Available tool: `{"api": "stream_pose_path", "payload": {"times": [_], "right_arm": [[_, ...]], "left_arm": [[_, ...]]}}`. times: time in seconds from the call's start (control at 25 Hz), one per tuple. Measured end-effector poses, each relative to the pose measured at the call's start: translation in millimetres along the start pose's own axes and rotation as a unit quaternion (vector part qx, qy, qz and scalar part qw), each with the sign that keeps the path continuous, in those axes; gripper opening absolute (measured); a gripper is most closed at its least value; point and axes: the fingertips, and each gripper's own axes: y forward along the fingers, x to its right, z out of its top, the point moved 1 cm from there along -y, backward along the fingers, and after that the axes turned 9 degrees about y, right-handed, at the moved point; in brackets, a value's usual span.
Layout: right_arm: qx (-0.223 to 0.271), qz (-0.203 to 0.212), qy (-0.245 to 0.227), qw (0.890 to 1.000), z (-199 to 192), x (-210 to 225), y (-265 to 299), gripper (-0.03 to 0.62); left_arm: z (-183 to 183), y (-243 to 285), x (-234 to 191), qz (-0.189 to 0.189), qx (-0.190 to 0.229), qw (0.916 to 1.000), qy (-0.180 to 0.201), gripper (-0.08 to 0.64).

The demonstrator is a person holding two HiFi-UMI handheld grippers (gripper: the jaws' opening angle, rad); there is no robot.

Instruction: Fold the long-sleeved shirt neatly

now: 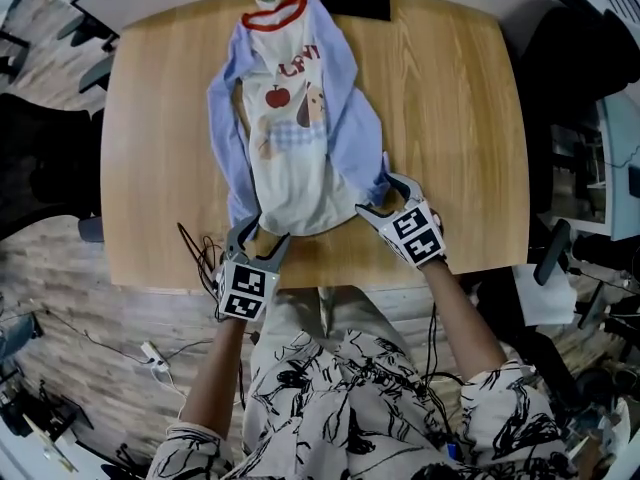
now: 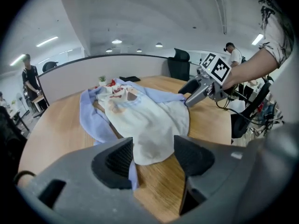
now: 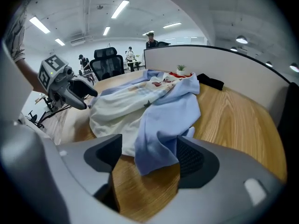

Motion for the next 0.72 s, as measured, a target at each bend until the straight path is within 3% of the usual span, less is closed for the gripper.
{"api": "stream_pose_path", "payload": {"times": [0.12, 0.28, 0.4, 0.48, 0.72], "right_arm": [[-0.013, -0.003, -0.002, 1.0, -2, 9, 10, 0.366], [-0.026, -0.005, 0.006, 1.0, -6, 21, 15, 0.178], [-0.022, 0.0, 0.028, 0.999, -4, 27, 13, 0.061], [-0.021, 0.018, 0.05, 0.998, -2, 24, 10, 0.053], [-0.028, 0.033, 0.08, 0.996, -5, 11, -18, 0.046]], "left_arm": [[-9, 11, 5, -0.009, -0.009, 0.9999, -0.01, 0.282], [-12, 24, 7, -0.013, -0.017, 0.9996, -0.021, 0.256], [-14, 27, 2, 0.004, -0.027, 0.9995, -0.017, 0.152], [-18, 27, -2, 0.012, -0.036, 0.9992, -0.011, 0.037], [-13, 6, -3, -0.005, -0.028, 0.9994, -0.02, 0.021]]}}
